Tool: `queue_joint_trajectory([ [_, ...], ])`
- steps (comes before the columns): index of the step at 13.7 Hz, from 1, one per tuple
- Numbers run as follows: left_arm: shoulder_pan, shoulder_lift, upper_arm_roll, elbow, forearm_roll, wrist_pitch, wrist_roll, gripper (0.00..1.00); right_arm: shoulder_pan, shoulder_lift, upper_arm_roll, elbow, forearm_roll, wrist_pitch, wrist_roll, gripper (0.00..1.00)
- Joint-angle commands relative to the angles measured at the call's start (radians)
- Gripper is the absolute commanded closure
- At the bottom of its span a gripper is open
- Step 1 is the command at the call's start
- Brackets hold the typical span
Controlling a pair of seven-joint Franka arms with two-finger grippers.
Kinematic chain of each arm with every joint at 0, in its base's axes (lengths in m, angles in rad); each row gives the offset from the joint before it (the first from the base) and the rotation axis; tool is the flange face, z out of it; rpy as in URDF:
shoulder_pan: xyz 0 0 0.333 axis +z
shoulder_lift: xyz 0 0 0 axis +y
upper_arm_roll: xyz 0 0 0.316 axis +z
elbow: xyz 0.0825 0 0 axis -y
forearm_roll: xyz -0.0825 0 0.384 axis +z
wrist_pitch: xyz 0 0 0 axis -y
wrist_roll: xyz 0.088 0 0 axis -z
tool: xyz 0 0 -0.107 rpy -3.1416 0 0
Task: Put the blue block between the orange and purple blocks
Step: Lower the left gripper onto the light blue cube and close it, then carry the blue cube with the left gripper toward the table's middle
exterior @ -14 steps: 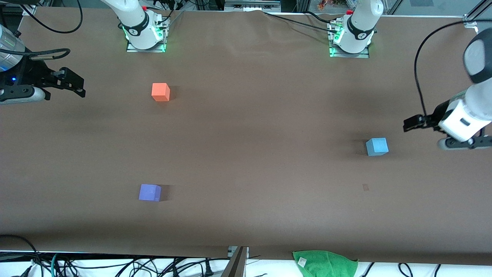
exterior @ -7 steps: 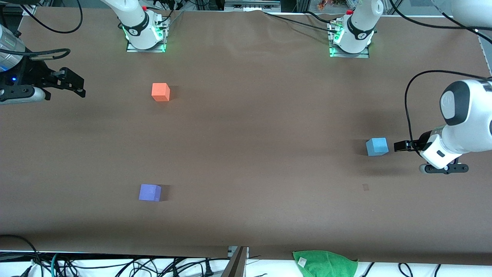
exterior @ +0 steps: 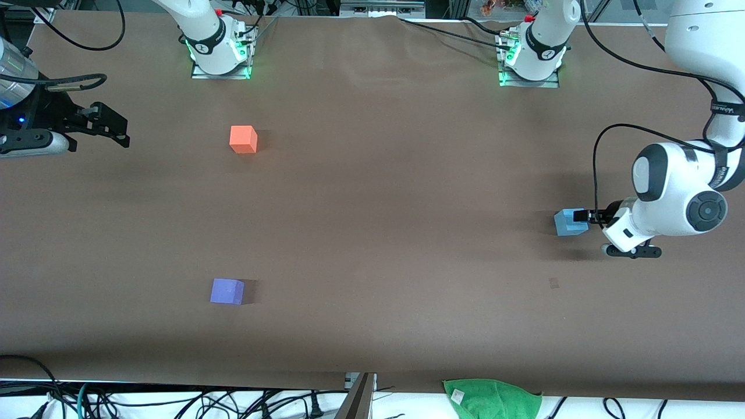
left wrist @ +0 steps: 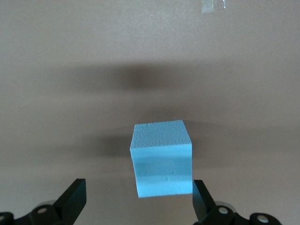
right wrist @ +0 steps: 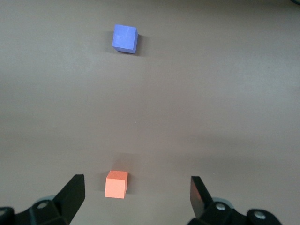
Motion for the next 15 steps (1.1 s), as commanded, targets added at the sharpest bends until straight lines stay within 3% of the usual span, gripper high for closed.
queue_joint_trajectory([
  [1, -0.010, -0.010, 0.001, -0.073, -0.008, 0.101, 0.034, 0.00, -0.001, 0.003, 0.004, 0.010, 0.004, -0.003, -0.004, 0.01],
  [6, -0.009, 0.017, -0.013, -0.122, -0.030, 0.197, 0.036, 0.00, -0.001, 0.002, 0.004, 0.011, 0.004, -0.001, -0.004, 0.01],
  [7, -0.009, 0.028, -0.013, -0.135, -0.030, 0.229, 0.036, 0.09, 0.002, 0.003, 0.006, 0.013, 0.004, -0.001, -0.004, 0.01],
  [8, -0.009, 0.033, -0.014, -0.145, -0.030, 0.256, 0.036, 0.27, 0.002, 0.003, 0.007, 0.013, 0.004, 0.000, -0.004, 0.01],
  [10, -0.010, 0.033, -0.014, -0.147, -0.028, 0.260, 0.037, 0.77, 0.000, 0.003, 0.007, 0.013, 0.005, -0.001, -0.004, 0.01],
  [11, -0.010, 0.031, -0.014, -0.142, -0.028, 0.249, 0.037, 0.86, 0.000, 0.003, 0.007, 0.011, 0.005, -0.001, -0.004, 0.01],
  [13, -0.012, 0.010, -0.016, -0.127, -0.028, 0.212, 0.031, 0.87, 0.000, 0.003, 0.007, 0.013, 0.004, 0.000, -0.004, 0.01],
  [15, -0.015, -0.029, -0.051, -0.060, -0.027, 0.081, 0.023, 0.87, -0.001, 0.003, 0.007, 0.016, 0.004, 0.003, -0.004, 0.01],
])
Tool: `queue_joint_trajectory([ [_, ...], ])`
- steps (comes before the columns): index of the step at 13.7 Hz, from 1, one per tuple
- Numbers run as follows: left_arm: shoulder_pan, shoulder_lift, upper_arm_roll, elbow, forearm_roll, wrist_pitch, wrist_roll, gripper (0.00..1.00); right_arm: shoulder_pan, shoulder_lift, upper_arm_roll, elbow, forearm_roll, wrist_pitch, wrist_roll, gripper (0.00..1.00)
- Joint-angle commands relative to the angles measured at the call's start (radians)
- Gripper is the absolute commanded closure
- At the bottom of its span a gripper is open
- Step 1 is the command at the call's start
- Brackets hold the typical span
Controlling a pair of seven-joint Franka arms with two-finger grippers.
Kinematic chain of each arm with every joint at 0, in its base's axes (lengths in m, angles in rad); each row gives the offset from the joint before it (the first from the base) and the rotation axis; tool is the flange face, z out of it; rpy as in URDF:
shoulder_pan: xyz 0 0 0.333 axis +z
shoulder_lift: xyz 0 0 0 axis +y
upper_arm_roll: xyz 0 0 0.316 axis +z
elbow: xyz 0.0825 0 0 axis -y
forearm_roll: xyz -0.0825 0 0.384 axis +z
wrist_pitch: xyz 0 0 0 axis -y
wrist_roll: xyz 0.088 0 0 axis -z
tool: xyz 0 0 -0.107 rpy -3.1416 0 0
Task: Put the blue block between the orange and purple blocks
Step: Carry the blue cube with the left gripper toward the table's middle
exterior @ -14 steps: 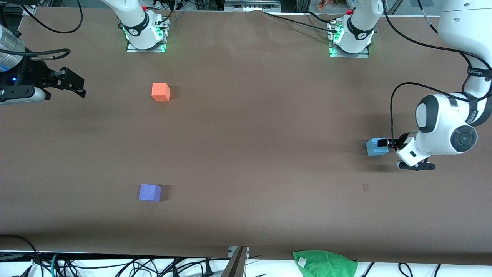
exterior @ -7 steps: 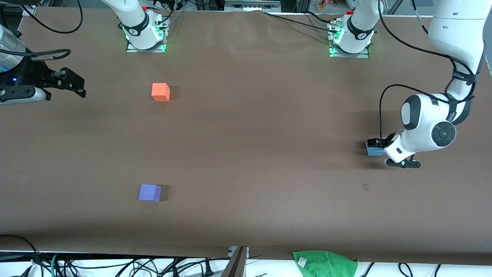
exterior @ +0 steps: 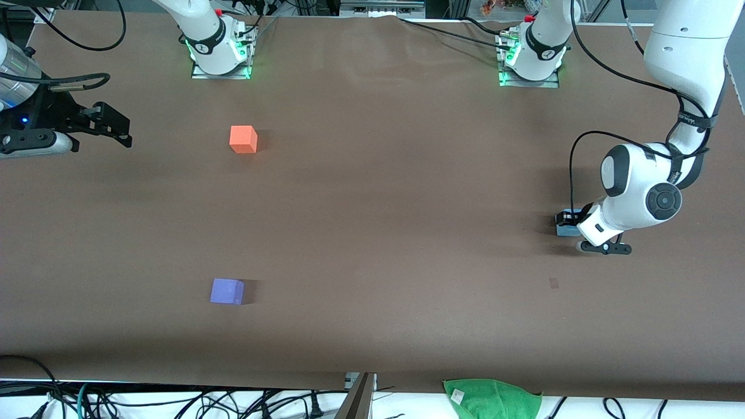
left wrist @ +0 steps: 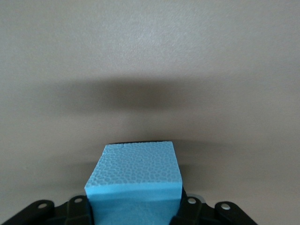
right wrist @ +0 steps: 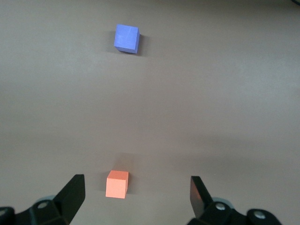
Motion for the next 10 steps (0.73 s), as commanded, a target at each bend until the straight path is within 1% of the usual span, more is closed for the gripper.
queue_joint_trajectory([
  [1, -0.005, -0.057, -0.054, 0.099, -0.019, -0.201, 0.017, 0.86, -0.005, 0.003, 0.003, 0.013, 0.005, 0.001, -0.004, 0.01],
  [3, -0.007, -0.057, -0.147, 0.223, -0.017, -0.380, 0.007, 0.86, -0.007, 0.003, 0.002, 0.011, 0.005, 0.000, -0.004, 0.01],
  [4, -0.010, -0.055, -0.187, 0.268, -0.020, -0.425, -0.016, 0.86, -0.008, 0.003, 0.002, 0.011, 0.005, 0.001, -0.004, 0.01],
  [5, -0.022, -0.055, -0.226, 0.287, -0.023, -0.448, -0.062, 0.85, -0.007, 0.003, 0.002, 0.011, 0.005, 0.001, -0.004, 0.01],
  [7, -0.069, -0.046, -0.302, 0.293, -0.022, -0.446, -0.217, 0.85, -0.003, 0.003, 0.002, 0.011, 0.003, -0.002, -0.004, 0.01],
  [9, -0.193, -0.010, -0.313, 0.296, -0.016, -0.412, -0.369, 0.86, -0.003, 0.003, 0.002, 0.011, 0.003, -0.002, -0.004, 0.01],
  [10, -0.250, 0.013, -0.313, 0.295, -0.023, -0.334, -0.421, 0.86, -0.003, 0.003, 0.002, 0.013, 0.003, -0.002, -0.004, 0.01],
])
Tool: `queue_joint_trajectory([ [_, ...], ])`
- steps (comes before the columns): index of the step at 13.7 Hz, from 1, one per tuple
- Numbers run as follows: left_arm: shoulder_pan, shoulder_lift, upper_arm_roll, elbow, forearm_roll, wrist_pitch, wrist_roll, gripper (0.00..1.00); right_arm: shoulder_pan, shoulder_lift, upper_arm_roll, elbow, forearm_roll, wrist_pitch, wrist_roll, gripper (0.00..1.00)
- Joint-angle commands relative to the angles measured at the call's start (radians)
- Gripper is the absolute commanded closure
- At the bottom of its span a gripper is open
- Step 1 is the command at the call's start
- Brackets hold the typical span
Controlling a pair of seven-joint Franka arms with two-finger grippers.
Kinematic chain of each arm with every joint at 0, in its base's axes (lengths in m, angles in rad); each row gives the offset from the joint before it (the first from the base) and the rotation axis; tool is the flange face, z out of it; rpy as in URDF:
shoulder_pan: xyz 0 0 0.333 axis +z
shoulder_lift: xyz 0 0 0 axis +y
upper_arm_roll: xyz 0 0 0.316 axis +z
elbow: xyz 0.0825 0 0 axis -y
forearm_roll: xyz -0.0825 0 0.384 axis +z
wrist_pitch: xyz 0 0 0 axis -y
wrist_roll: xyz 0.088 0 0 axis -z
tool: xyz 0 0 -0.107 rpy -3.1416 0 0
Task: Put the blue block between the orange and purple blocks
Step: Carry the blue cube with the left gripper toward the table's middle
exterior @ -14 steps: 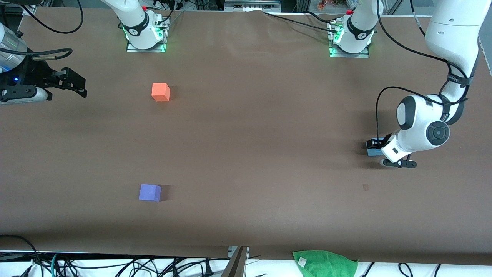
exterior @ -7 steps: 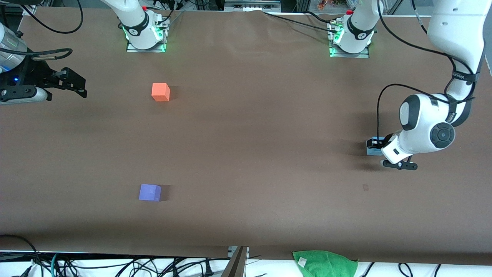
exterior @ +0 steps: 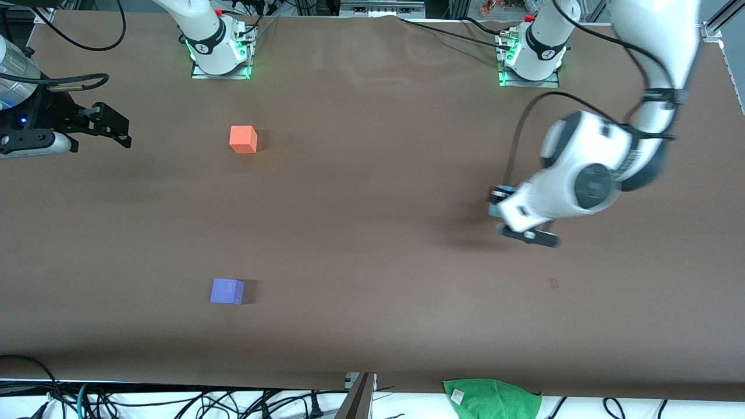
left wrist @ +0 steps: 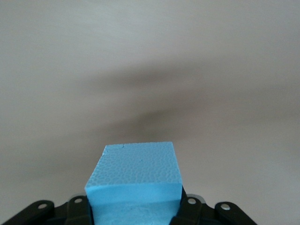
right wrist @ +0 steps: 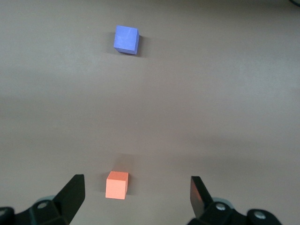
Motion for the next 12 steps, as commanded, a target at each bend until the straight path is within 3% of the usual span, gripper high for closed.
queue_joint_trajectory([
  [1, -0.139, 0.086, 0.010, 0.021, -0.014, 0.131, -0.143, 0.86, -0.001, 0.003, 0.004, 0.013, 0.003, -0.002, -0.004, 0.01],
  [6, -0.312, 0.231, 0.019, 0.021, 0.017, 0.434, -0.345, 0.86, 0.002, 0.035, 0.007, 0.017, 0.034, 0.010, -0.004, 0.01],
  [9, -0.360, 0.265, 0.021, 0.022, 0.027, 0.511, -0.391, 0.82, -0.009, 0.058, 0.006, 0.017, 0.034, 0.005, -0.006, 0.01],
  [10, -0.363, 0.265, 0.022, 0.021, 0.029, 0.515, -0.394, 0.74, -0.009, 0.079, 0.004, 0.017, 0.032, 0.001, -0.007, 0.01],
  [12, -0.360, 0.263, 0.024, 0.019, 0.030, 0.515, -0.421, 0.30, -0.011, 0.089, 0.004, 0.017, 0.032, 0.010, -0.032, 0.01],
])
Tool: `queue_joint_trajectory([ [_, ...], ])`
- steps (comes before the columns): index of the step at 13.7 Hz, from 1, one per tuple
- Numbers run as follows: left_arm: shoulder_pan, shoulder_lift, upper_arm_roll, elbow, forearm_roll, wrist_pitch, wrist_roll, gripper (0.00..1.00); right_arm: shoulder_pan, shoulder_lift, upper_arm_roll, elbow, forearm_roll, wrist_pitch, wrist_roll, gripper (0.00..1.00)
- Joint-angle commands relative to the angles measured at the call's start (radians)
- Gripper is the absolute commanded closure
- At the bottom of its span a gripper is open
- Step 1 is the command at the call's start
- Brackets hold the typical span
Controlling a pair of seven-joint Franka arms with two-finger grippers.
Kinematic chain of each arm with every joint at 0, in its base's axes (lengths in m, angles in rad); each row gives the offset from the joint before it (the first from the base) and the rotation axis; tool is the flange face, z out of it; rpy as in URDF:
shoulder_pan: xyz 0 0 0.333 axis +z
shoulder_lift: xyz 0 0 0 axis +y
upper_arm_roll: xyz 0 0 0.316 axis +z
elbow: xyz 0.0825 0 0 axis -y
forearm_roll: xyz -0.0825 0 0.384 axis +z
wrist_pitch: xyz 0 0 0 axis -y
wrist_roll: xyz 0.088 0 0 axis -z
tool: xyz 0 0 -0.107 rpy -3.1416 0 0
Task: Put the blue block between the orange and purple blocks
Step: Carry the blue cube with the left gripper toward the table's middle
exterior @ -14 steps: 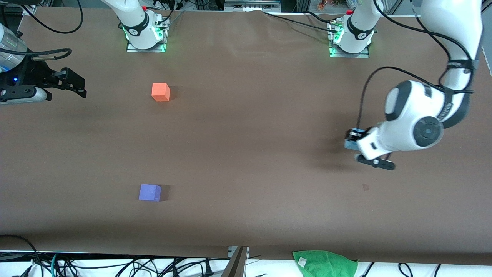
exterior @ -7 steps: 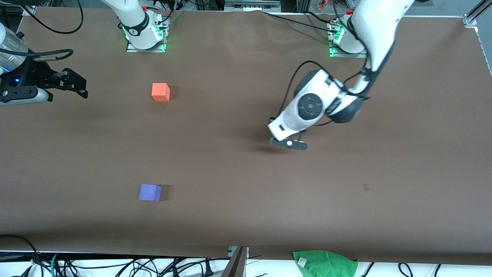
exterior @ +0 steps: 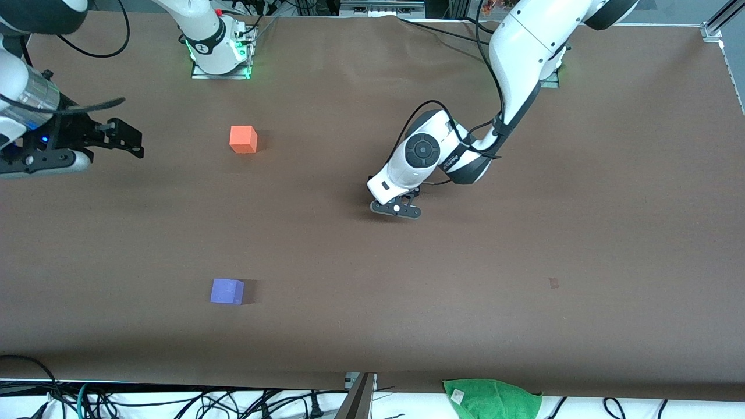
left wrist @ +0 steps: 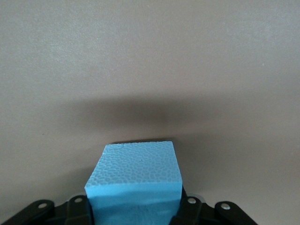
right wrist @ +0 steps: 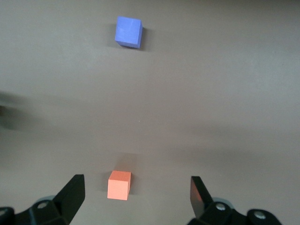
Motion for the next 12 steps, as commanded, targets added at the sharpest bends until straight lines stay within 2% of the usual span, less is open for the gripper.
queue_joint_trajectory([
  [1, -0.005, -0.003, 0.017, 0.014, 0.023, -0.004, -0.038, 0.00, -0.009, 0.023, 0.001, 0.018, 0.016, 0.002, -0.068, 0.01],
  [4, 0.014, -0.018, 0.014, 0.017, 0.023, -0.019, -0.033, 0.00, -0.009, 0.058, -0.001, 0.017, 0.025, 0.002, -0.102, 0.01],
  [6, 0.043, -0.084, 0.012, 0.015, 0.021, -0.059, -0.036, 0.00, -0.008, 0.088, -0.001, 0.020, 0.015, -0.010, -0.111, 0.01],
  [9, 0.103, -0.248, 0.006, 0.020, 0.009, -0.239, -0.036, 0.00, 0.002, 0.153, 0.002, 0.022, -0.028, 0.013, -0.150, 0.01],
  [11, 0.154, -0.363, 0.009, 0.023, 0.009, -0.417, -0.027, 0.00, 0.005, 0.154, 0.005, 0.023, 0.010, 0.019, -0.133, 0.01],
  [12, 0.192, -0.409, 0.007, 0.023, 0.012, -0.494, -0.024, 0.00, 0.024, 0.154, 0.007, 0.023, 0.060, 0.020, -0.086, 0.01],
])
